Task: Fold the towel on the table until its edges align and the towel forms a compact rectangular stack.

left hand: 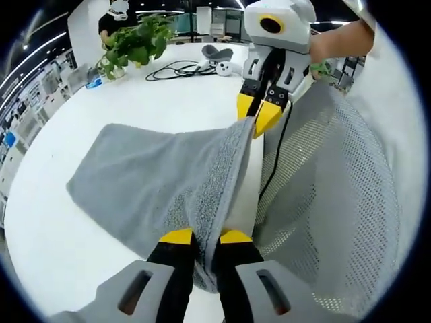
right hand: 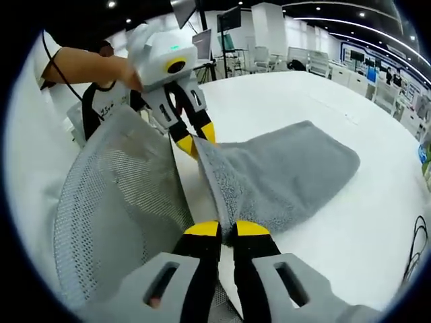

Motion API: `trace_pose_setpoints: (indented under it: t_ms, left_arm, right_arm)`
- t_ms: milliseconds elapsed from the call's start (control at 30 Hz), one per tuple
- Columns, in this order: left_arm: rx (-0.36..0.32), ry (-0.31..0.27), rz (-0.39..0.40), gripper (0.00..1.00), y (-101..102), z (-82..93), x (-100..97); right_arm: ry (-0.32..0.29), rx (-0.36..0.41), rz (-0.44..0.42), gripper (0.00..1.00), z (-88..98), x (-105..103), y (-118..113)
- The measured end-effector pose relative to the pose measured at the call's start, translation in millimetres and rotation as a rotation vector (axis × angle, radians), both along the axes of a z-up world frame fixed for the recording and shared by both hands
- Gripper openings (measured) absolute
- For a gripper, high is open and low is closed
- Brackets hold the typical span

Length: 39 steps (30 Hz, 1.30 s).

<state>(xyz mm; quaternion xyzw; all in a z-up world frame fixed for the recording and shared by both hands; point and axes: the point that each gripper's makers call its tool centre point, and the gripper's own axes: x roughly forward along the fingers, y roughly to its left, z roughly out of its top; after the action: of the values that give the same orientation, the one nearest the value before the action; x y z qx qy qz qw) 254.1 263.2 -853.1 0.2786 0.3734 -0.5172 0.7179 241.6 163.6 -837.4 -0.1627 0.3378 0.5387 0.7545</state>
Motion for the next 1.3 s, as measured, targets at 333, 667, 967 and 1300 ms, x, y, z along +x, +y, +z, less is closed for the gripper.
trace_pose_setpoints:
  t_ms: [333, 667, 967, 1300]
  left_arm:
    - [0.005, 0.141, -0.052, 0.10, -4, 28.6, -15.8]
    - [-0.001, 0.202, -0.086, 0.10, -2, 59.0, -6.7]
    - [-0.013, 0.121, -0.042, 0.10, 1, 70.4, 38.3]
    - [-0.007, 0.033, -0.021, 0.10, -1, 71.1, 78.3]
  right_arm:
    - [0.032, 0.025, 0.042, 0.04, 21.0, -9, -4]
    - [0.051, 0.089, 0.005, 0.04, 66.5, 0, 3]
    - [-0.001, 0.088, -0.038, 0.04, 75.5, 41, 5]
    - [-0.112, 0.042, -0.092, 0.04, 75.2, 85, 1]
